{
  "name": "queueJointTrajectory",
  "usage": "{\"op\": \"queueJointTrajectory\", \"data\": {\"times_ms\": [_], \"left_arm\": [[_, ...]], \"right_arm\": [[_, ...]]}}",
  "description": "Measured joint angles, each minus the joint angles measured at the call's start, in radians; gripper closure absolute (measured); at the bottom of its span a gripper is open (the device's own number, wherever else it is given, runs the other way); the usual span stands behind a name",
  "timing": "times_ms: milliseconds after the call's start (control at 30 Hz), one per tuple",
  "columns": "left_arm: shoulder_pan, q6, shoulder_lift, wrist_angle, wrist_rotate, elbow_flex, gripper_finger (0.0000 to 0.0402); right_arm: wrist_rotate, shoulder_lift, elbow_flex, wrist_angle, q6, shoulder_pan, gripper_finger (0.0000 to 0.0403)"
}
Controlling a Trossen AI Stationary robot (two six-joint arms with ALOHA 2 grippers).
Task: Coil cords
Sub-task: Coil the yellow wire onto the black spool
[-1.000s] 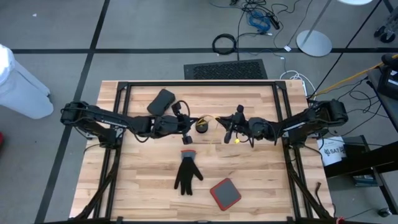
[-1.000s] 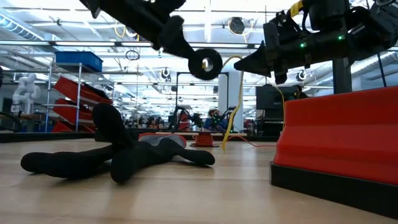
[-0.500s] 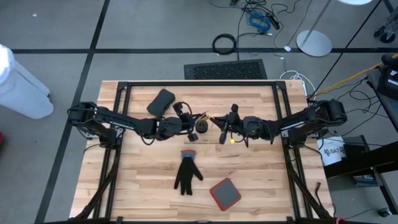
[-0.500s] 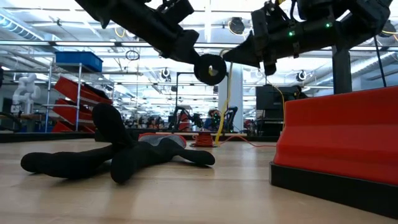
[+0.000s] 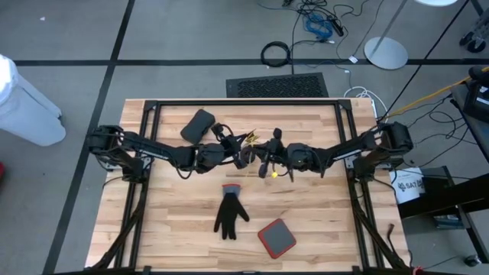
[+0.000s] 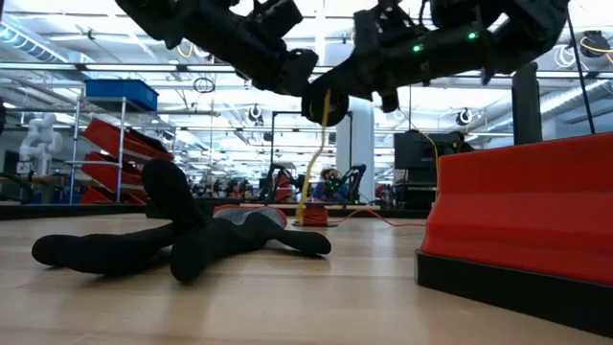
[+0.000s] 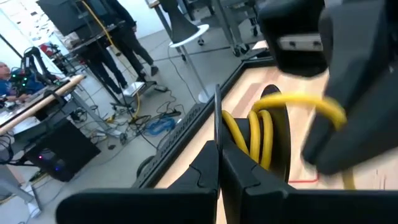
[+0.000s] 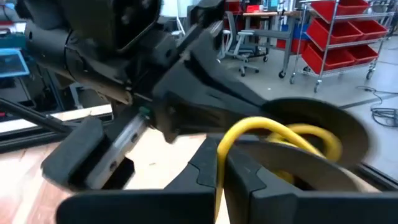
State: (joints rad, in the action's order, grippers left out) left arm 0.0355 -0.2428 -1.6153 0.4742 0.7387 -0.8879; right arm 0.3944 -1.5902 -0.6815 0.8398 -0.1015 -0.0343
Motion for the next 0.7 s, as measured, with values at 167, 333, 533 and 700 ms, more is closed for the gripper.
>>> {"op": "queueJointTrajectory", "data": {"times_ms": [167,333,533,700], "left_arm": [[-0.009,0.021,-0.02,0.061,-0.002,0.0,0.0401],[-0.008,0.027,-0.021,0.119,-0.034,0.0,0.0401],[-0.009,0.089,-0.021,0.138,-0.083,0.0,0.0401],[-0.009,0.107,-0.013,0.146,-0.096,0.0,0.0401]], "right_arm": [[0.004,-0.082,-0.036,0.029,0.006,-0.006,0.0402],[0.035,-0.152,-0.049,0.076,0.017,-0.006,0.0402],[0.114,-0.186,-0.049,0.138,0.107,-0.029,0.0402],[0.222,-0.187,-0.049,0.147,0.223,-0.069,0.0402]]}}
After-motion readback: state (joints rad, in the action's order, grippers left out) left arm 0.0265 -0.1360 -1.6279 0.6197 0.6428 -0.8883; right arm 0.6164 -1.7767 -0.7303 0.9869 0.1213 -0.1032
